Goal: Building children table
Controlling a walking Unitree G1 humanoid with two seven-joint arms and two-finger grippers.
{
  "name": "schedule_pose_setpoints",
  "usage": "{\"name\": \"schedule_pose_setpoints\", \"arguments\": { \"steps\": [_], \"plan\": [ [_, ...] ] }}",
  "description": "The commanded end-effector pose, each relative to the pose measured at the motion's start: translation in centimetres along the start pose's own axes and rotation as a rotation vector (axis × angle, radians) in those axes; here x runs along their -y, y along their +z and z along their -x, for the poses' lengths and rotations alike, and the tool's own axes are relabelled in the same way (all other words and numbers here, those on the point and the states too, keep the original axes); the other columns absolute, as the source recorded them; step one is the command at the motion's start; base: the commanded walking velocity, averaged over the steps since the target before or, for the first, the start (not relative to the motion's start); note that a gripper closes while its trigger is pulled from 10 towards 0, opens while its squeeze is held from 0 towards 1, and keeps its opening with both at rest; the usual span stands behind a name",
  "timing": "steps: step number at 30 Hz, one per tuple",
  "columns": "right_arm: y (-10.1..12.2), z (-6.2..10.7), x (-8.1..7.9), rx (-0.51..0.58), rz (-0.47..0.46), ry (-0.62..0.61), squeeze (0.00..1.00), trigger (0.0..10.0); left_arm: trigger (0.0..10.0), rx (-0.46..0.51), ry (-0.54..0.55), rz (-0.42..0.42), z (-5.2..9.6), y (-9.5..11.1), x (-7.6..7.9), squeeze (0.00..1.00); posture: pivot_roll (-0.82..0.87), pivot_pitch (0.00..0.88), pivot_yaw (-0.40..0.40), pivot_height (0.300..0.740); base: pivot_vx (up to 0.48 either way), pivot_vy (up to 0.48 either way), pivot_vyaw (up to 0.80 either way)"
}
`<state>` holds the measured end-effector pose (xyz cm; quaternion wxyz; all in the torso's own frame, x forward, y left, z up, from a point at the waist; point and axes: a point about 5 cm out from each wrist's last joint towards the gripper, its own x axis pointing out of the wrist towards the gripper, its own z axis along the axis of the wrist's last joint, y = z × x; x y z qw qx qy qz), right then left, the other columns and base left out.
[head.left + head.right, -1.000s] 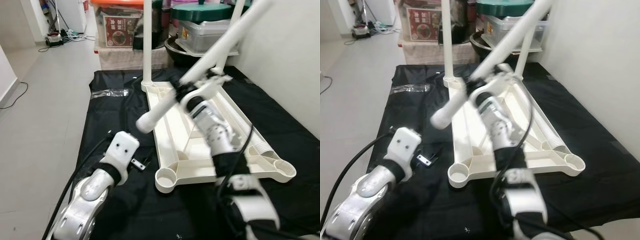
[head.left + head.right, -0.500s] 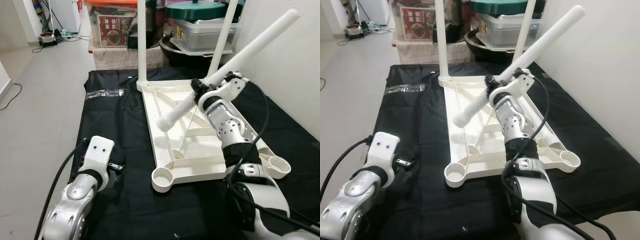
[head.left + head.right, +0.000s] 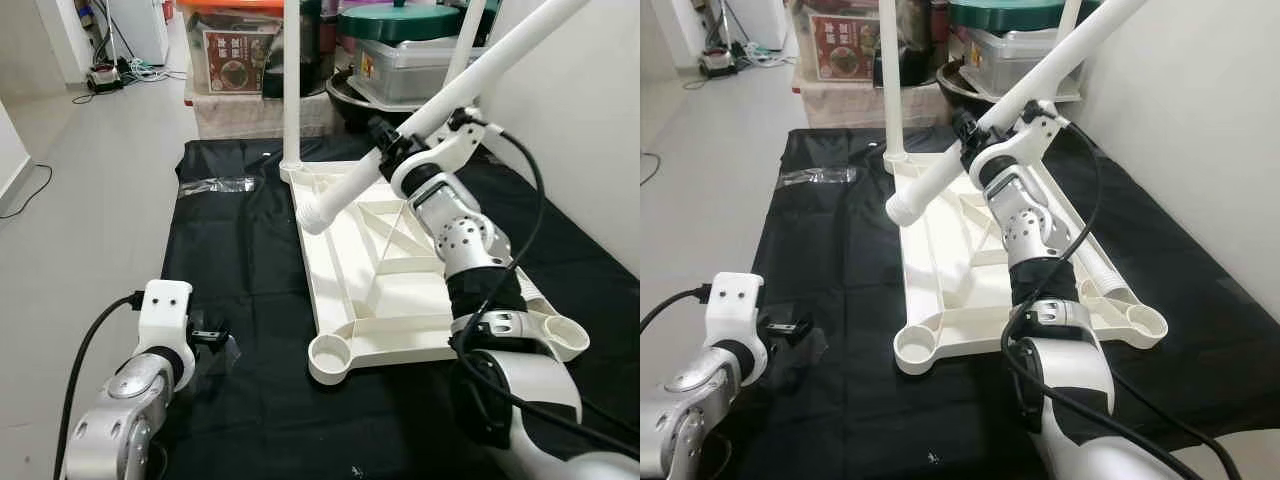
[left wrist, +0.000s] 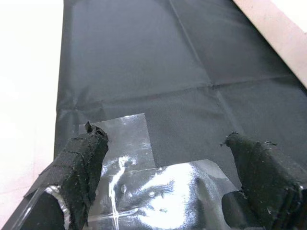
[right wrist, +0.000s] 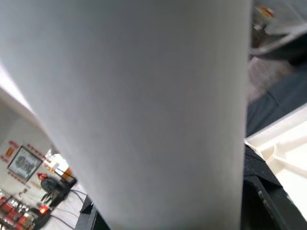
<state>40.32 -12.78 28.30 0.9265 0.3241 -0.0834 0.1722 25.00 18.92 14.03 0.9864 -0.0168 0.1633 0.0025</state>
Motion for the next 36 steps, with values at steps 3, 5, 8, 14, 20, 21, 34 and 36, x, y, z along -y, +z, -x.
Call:
{"name": "schedule_pose_setpoints", "arguments": {
  "steps": [3, 5, 8, 14, 20, 21, 34, 36],
  "plan": [
    [0.3, 0.3, -1.3, 0.014, 0.071, 0.154, 0.00, 10.0, 10.0, 0.044, -0.038, 0.003, 0.4, -0.5, 0.1, 0.00, 0.11, 0.000, -0.067, 0.740, 0.000, 0.000, 0.00],
    [0.3, 0.5, -1.7, 0.004, 0.079, 0.218, 0.00, 10.0, 10.0, 0.053, -0.050, 0.005, 0.5, -0.6, 0.2, 0.00, 0.11, 0.000, -0.068, 0.740, 0.000, 0.000, 0.00],
    [0.4, 0.7, -2.1, -0.003, 0.107, 0.274, 0.00, 10.0, 10.0, 0.052, -0.060, 0.015, 0.6, -0.6, 0.4, 0.00, 0.11, 0.000, -0.069, 0.740, 0.000, 0.000, 0.00],
    [-0.6, 2.0, -2.1, -0.143, 0.278, 0.415, 0.00, 10.0, 10.0, 0.066, -0.062, 0.012, 1.2, -0.9, 0.1, 0.00, 0.11, 0.000, -0.087, 0.740, 0.000, 0.000, 0.00],
    [-1.5, 4.3, -1.6, -0.270, 0.353, 0.508, 0.00, 10.0, 10.0, 0.054, -0.049, 0.036, 1.5, -1.5, -0.2, 0.00, 0.09, 0.000, -0.092, 0.740, 0.000, 0.000, 0.00],
    [-1.5, 4.3, -1.6, -0.270, 0.353, 0.508, 0.00, 10.0, 10.0, 0.054, -0.049, 0.036, 1.5, -1.5, -0.2, 0.00, 0.09, 0.000, -0.092, 0.740, 0.000, 0.000, 0.00],
    [-2.5, 4.8, -2.5, -0.242, 0.226, 0.425, 0.00, 10.0, 10.0, 0.110, -0.104, 0.083, 1.5, -1.2, 0.9, 0.00, 0.09, 0.000, -0.090, 0.740, 0.000, 0.000, 0.00],
    [-2.6, 4.4, -2.5, -0.229, 0.177, 0.388, 0.00, 10.0, 10.0, 0.099, -0.099, 0.078, 1.5, -1.5, 0.9, 0.00, 0.10, 0.000, -0.092, 0.740, 0.000, 0.000, 0.00]
  ]
}}
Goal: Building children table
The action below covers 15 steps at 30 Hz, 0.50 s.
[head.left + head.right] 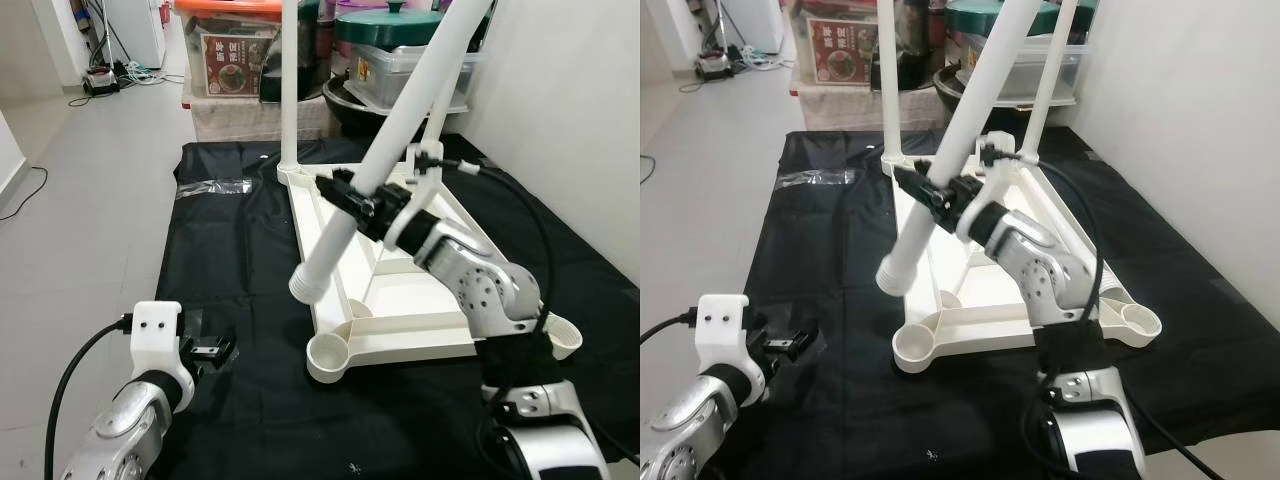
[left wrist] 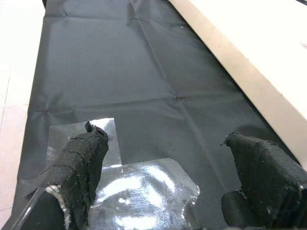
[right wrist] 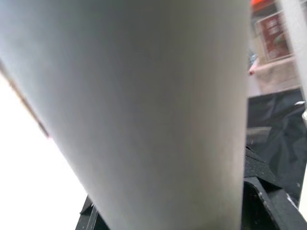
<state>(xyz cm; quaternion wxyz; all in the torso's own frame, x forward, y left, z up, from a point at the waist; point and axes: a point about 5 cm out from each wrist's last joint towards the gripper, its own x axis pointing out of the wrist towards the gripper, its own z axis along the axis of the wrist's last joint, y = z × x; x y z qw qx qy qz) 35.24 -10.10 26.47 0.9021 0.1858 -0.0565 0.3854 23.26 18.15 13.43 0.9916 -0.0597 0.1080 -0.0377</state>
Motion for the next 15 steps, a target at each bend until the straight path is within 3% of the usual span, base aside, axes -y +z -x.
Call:
{"name": "schedule_pose_setpoints", "arguments": {
  "steps": [1, 3, 15],
  "plan": [
    [0.13, -0.08, 0.49, 0.018, -0.054, -0.043, 0.00, 10.0, 10.0, -0.017, 0.000, 0.002, 0.11, -0.54, 0.11, 0.00, 0.10, 0.000, -0.092, 0.740, 0.000, 0.000, 0.00],
    [0.01, -0.33, 0.40, 0.034, -0.107, -0.059, 0.00, 10.0, 10.0, -0.023, -0.006, -0.001, 0.38, -0.80, 0.33, 0.00, 0.10, 0.000, -0.094, 0.740, 0.000, 0.000, 0.00],
    [0.59, -0.82, 0.09, 0.056, -0.170, -0.060, 0.00, 10.0, 10.0, -0.028, -0.017, -0.023, 0.87, -1.13, -0.29, 0.00, 0.11, 0.000, -0.090, 0.740, 0.000, 0.000, 0.00]
  ]
}}
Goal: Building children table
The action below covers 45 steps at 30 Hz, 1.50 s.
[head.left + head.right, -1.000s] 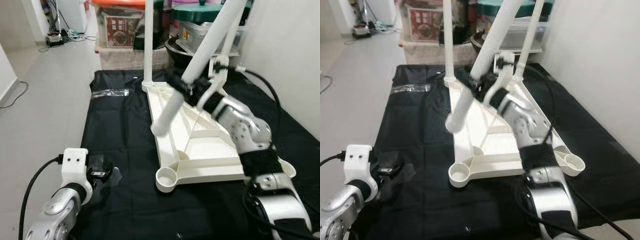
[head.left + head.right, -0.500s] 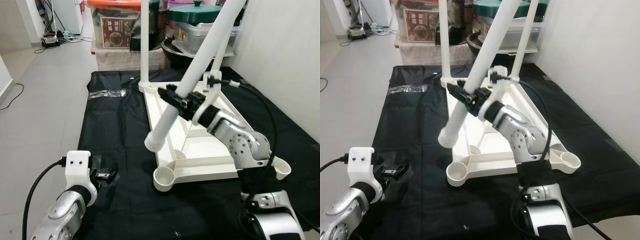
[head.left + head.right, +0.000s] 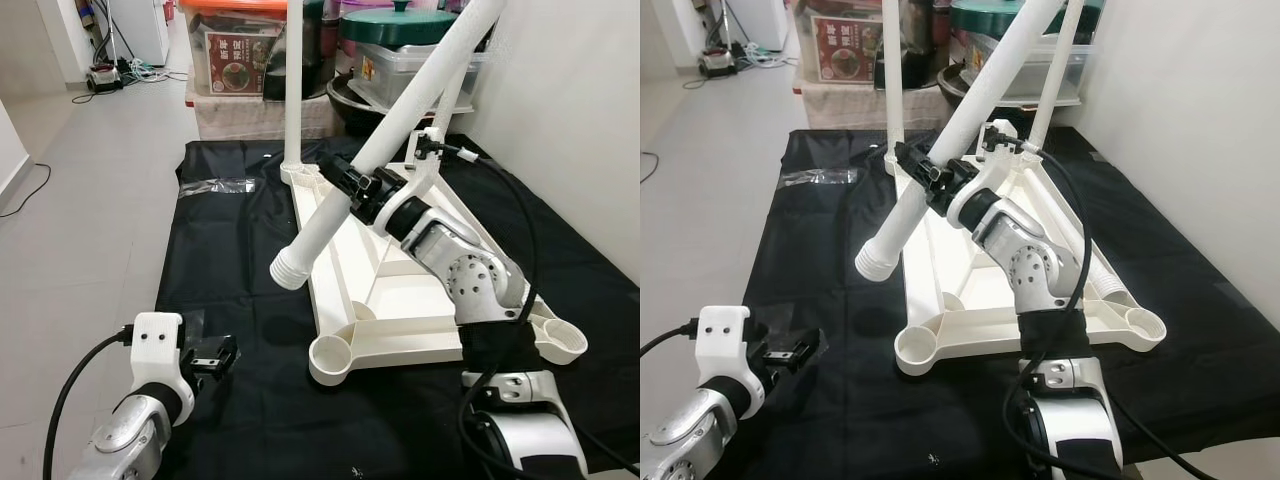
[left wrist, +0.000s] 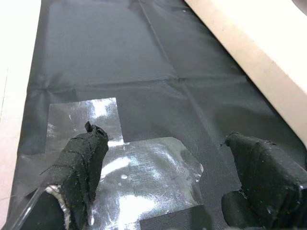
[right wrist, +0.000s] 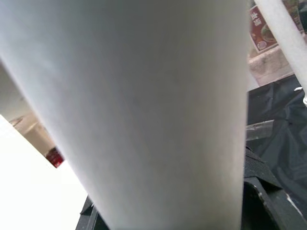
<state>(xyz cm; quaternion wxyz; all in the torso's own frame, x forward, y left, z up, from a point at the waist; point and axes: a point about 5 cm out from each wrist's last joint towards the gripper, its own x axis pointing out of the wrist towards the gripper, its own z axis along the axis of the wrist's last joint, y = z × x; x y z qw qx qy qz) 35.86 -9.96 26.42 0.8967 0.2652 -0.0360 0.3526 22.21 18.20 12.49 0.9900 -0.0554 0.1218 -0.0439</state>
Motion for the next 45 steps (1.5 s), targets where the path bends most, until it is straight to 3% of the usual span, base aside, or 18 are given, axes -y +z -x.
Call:
{"name": "schedule_pose_setpoints", "arguments": {
  "steps": [1, 9, 28, 34, 38, 45],
  "plan": [
    [0.6, -0.4, -0.4, 0.025, -0.023, 0.004, 0.00, 10.0, 10.0, -0.007, 0.000, -0.027, -0.1, -0.2, -0.3, 0.00, 0.11, 0.000, -0.090, 0.740, 0.000, 0.000, 0.00],
    [-0.5, -0.7, -1.0, 0.026, -0.092, 0.001, 0.00, 10.0, 10.0, -0.010, -0.043, -0.073, -0.2, -0.3, 0.2, 0.00, 0.12, 0.000, -0.087, 0.740, 0.000, 0.000, 0.00],
    [-0.8, -0.5, -1.6, 0.007, -0.085, 0.045, 0.00, 10.0, 10.0, -0.012, -0.112, -0.091, 0.1, -0.7, 0.9, 0.00, 0.12, 0.000, -0.089, 0.740, 0.000, 0.000, 0.00],
    [-0.5, 0.6, -2.3, -0.058, 0.054, 0.212, 0.00, 10.0, 10.0, -0.025, -0.127, -0.087, 0.5, -1.1, 0.7, 0.00, 0.11, 0.000, -0.083, 0.740, 0.000, 0.000, 0.00],
    [-0.7, 2.4, -2.8, -0.140, 0.168, 0.334, 0.00, 10.0, 10.0, -0.021, -0.116, -0.063, 0.9, -1.3, 1.0, 0.00, 0.11, 0.000, -0.082, 0.740, 0.000, 0.000, 0.00],
    [-1.8, 3.2, -2.7, -0.196, 0.223, 0.375, 0.00, 10.0, 10.0, -0.035, -0.137, -0.082, 1.2, -1.9, 1.8, 0.00, 0.12, 0.000, -0.083, 0.740, 0.000, 0.000, 0.00]
  ]
}}
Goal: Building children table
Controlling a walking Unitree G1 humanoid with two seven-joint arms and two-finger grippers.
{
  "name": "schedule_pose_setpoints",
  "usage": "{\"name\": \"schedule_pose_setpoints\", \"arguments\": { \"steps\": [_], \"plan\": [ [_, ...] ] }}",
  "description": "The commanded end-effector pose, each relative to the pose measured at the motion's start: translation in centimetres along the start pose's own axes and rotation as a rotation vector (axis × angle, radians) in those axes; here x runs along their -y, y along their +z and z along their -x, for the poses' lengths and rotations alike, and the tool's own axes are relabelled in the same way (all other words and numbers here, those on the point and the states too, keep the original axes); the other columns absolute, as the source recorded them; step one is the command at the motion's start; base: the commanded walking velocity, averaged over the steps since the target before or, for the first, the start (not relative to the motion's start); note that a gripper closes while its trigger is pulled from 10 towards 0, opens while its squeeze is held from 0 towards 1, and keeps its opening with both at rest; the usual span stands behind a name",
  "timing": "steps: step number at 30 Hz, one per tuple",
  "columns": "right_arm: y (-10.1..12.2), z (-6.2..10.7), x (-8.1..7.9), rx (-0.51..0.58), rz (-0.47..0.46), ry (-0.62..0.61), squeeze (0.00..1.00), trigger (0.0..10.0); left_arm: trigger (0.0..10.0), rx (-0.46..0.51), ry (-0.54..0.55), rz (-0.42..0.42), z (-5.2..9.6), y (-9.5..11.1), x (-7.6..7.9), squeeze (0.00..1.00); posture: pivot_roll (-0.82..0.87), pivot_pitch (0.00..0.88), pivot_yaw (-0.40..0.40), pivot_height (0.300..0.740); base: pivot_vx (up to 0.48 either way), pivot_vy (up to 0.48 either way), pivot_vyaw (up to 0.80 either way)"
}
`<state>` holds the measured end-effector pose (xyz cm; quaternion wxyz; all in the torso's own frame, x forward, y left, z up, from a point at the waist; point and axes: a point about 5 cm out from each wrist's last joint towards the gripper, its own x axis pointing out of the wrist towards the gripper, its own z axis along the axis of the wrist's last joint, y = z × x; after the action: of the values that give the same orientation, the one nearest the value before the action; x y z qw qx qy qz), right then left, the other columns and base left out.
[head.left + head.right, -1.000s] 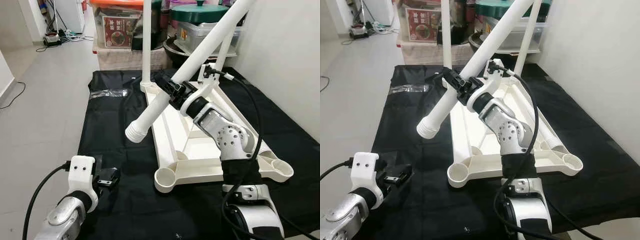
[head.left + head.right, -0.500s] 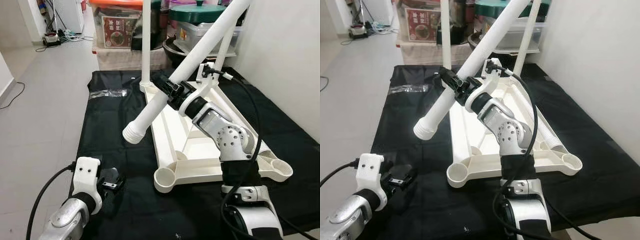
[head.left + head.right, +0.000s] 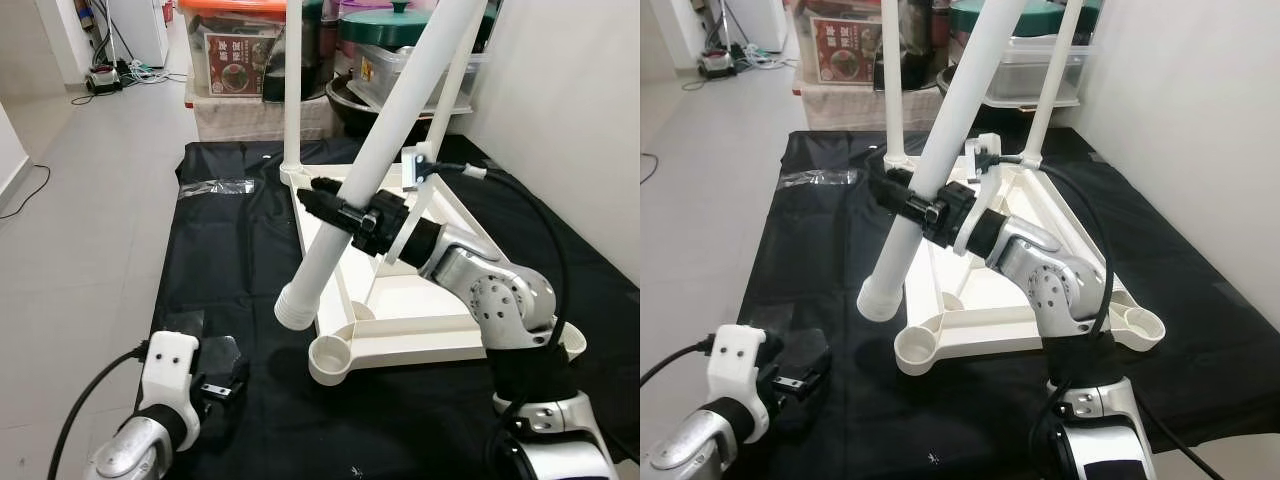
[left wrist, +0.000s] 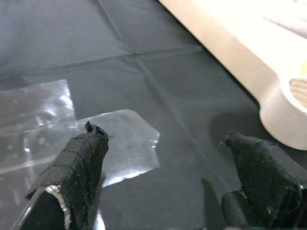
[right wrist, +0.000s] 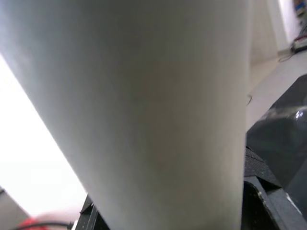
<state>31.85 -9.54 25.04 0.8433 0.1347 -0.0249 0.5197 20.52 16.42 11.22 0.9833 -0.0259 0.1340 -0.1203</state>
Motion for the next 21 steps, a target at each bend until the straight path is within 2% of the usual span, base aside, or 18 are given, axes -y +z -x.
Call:
{"name": "schedule_pose_setpoints", "arguments": {
  "steps": [1, 2, 6, 7, 8, 10, 16, 21],
  "plan": [
    [0.2, 0.0, -0.4, -0.002, 0.038, 0.027, 0.00, 10.0, 10.0, 0.001, 0.007, -0.006, 0.1, -0.1, 0.1, 0.00, 0.12, 0.000, -0.083, 0.740, 0.000, 0.000, 0.00],
    [-0.3, 0.2, -0.7, -0.034, 0.093, 0.059, 0.00, 10.0, 10.0, 0.005, 0.005, -0.009, 0.0, -0.1, 0.2, 0.00, 0.12, 0.000, -0.082, 0.740, 0.000, 0.000, 0.00],
    [-0.5, 0.3, -0.8, -0.047, 0.112, 0.071, 0.00, 10.0, 10.0, 0.006, 0.005, -0.009, 0.0, 0.0, 0.2, 0.00, 0.11, 0.000, -0.080, 0.740, 0.000, 0.000, 0.00],
    [-0.9, 0.9, -0.9, -0.090, 0.156, 0.093, 0.00, 10.0, 10.0, -0.002, 0.010, -0.018, -0.1, -0.2, 0.1, 0.00, 0.11, 0.000, -0.074, 0.740, 0.000, 0.000, 0.00],
    [-0.9, 0.9, -0.9, -0.090, 0.156, 0.093, 0.00, 10.0, 10.0, -0.002, 0.010, -0.018, -0.1, -0.2, 0.1, 0.00, 0.11, 0.000, -0.074, 0.740, 0.000, 0.000, 0.00],
    [-1.6, 2.2, -0.9, -0.184, 0.255, 0.127, 0.00, 10.0, 10.0, -0.008, 0.010, -0.029, -0.3, -0.3, 0.0, 0.00, 0.10, 0.000, -0.071, 0.740, 0.000, 0.000, 0.00],
    [-1.7, 3.2, -0.5, -0.240, 0.314, 0.143, 0.00, 10.0, 10.0, -0.012, 0.005, -0.043, -0.4, -0.5, -0.1, 0.00, 0.10, 0.000, -0.072, 0.740, 0.000, 0.000, 0.00],
    [-2.6, 3.3, -1.5, -0.285, 0.380, 0.198, 0.00, 10.0, 10.0, -0.016, 0.020, -0.037, -0.6, -0.8, -0.3, 0.00, 0.09, 0.000, -0.071, 0.740, 0.000, 0.000, 0.00]
  ]
}}
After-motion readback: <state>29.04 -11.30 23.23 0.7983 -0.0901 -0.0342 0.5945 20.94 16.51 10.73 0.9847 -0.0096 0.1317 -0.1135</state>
